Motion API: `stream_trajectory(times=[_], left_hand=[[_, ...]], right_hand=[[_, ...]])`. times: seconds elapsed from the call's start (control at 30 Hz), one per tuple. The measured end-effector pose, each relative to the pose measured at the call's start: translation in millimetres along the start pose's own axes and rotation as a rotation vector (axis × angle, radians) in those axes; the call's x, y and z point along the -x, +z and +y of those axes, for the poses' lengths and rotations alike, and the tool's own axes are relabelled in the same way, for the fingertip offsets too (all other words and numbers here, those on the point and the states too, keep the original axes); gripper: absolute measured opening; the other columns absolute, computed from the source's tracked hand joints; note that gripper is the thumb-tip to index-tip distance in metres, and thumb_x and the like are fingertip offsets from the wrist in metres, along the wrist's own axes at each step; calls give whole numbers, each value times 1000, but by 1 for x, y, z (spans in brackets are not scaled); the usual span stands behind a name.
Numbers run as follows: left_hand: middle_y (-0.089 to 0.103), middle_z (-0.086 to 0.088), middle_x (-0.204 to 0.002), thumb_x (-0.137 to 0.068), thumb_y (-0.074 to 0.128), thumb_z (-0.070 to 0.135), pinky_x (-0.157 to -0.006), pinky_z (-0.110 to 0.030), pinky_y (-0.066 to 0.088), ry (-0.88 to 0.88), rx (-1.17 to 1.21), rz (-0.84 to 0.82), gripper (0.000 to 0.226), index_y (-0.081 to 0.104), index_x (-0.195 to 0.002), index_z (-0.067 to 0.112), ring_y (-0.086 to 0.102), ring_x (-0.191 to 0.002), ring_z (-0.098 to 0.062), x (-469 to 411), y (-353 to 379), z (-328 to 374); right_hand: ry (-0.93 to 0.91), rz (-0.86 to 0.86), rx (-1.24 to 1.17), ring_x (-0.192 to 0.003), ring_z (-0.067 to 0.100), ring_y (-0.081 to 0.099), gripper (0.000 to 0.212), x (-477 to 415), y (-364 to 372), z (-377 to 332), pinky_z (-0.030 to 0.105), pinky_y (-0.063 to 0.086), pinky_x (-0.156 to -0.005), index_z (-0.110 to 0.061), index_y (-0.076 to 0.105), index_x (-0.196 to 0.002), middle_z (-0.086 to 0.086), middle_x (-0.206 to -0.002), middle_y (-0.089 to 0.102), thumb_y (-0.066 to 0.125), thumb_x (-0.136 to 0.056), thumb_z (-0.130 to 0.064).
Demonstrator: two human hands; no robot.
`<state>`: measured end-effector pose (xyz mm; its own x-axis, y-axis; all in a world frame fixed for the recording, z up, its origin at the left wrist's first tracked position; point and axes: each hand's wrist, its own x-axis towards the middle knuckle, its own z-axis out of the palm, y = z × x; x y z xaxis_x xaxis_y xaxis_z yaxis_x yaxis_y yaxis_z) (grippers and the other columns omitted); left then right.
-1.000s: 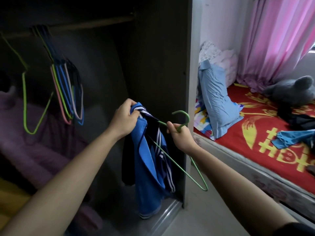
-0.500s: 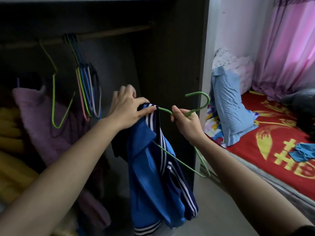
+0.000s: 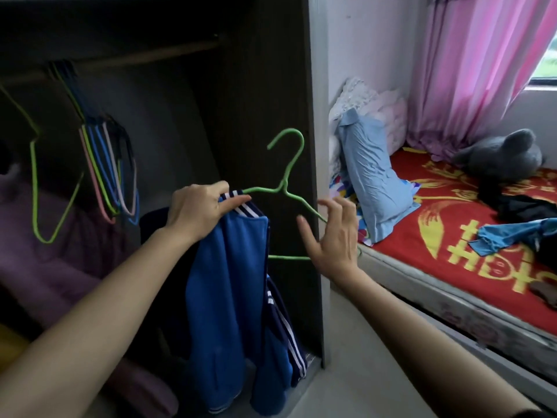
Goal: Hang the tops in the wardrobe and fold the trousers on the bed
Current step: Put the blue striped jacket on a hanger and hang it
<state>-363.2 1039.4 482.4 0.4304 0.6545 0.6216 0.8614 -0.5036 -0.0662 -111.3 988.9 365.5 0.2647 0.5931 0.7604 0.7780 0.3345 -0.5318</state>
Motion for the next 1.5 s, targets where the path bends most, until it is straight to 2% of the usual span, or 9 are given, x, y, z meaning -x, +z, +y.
stream_trajectory(times=[0.17, 0.3, 0.5, 0.8, 0.97, 1.03, 1.13, 1.3, 1.5], left_hand=[[46, 2, -50, -91, 48, 66, -45, -27, 30, -16, -19, 212, 54, 42, -64, 19, 53, -46, -26, -5, -17, -13], [41, 7, -53, -93, 47, 63, -44, -26, 27, 46, 16, 265, 53, 43, -64, 19, 45, -45, -17, -9, -24, -5], [59, 3, -61, -94, 53, 58, -43, -33, 40, 71, 45, 264, 49, 63, -73, 15, 55, -53, -15, -11, -25, 10], [41, 8, -51, -95, 54, 56, -46, -30, 24, -41, 74, 308, 51, 58, -67, 14, 40, -46, -12, 3, -23, -15], [50, 0, -51, -95, 52, 58, -44, -35, 35, -62, 139, 307, 54, 61, -70, 11, 47, -45, -19, 5, -19, -20], [52, -3, -51, -96, 50, 59, -44, -35, 36, -51, 141, 303, 56, 62, -71, 10, 49, -46, -20, 3, -19, -23], [53, -3, -52, -96, 49, 57, -45, -31, 32, -21, 116, 299, 56, 63, -71, 10, 50, -46, -19, 3, -17, -27], [52, -3, -53, -98, 45, 56, -42, -34, 36, 74, 25, 244, 57, 56, -67, 10, 52, -47, -23, 10, -9, -37], [52, -9, -51, -98, 43, 55, -44, -38, 36, 15, 91, 261, 61, 57, -66, 5, 53, -46, -28, 17, -7, -59]], right_hand=[[11, -479, -35, -79, 9, 57, 20, 62, 13, 12, 32, 50, -65, -29, 50, -101, -11, -92, 57, 50, -96, -49], [197, -737, -16, -90, 17, 63, 34, 70, 29, 9, 42, 55, -77, -28, 54, -109, -7, -100, 64, 51, -93, -58], [218, -944, 21, -89, 21, 56, 61, 64, 55, -9, 36, 48, -73, -24, 45, -119, -3, -108, 55, 67, -72, -56], [214, -843, -39, -97, 25, 65, 28, 61, 56, 27, 35, 52, -82, -19, 68, -116, 7, -106, 69, 48, -102, -32], [382, -1154, -391, -87, -3, 64, 24, 43, 38, 48, 17, 49, -78, -29, 71, -116, -18, -95, 70, 53, -101, -36], [525, -1253, -498, -85, 2, 69, 20, 37, 32, 54, 19, 53, -74, -33, 71, -113, -14, -93, 74, 55, -101, -35], [609, -1193, -474, -81, 7, 70, 16, 26, 22, 62, 23, 54, -71, -36, 72, -99, -6, -93, 75, 57, -100, -32], [405, -798, -249, -70, 15, 52, 33, -19, -2, 76, 18, 38, -60, -22, 52, -71, -8, -70, 51, 51, -103, -27], [108, -732, -69, -69, 10, 54, 31, -89, -40, 64, 19, 39, -66, -11, 67, -86, 5, -75, 62, 56, -100, -36]])
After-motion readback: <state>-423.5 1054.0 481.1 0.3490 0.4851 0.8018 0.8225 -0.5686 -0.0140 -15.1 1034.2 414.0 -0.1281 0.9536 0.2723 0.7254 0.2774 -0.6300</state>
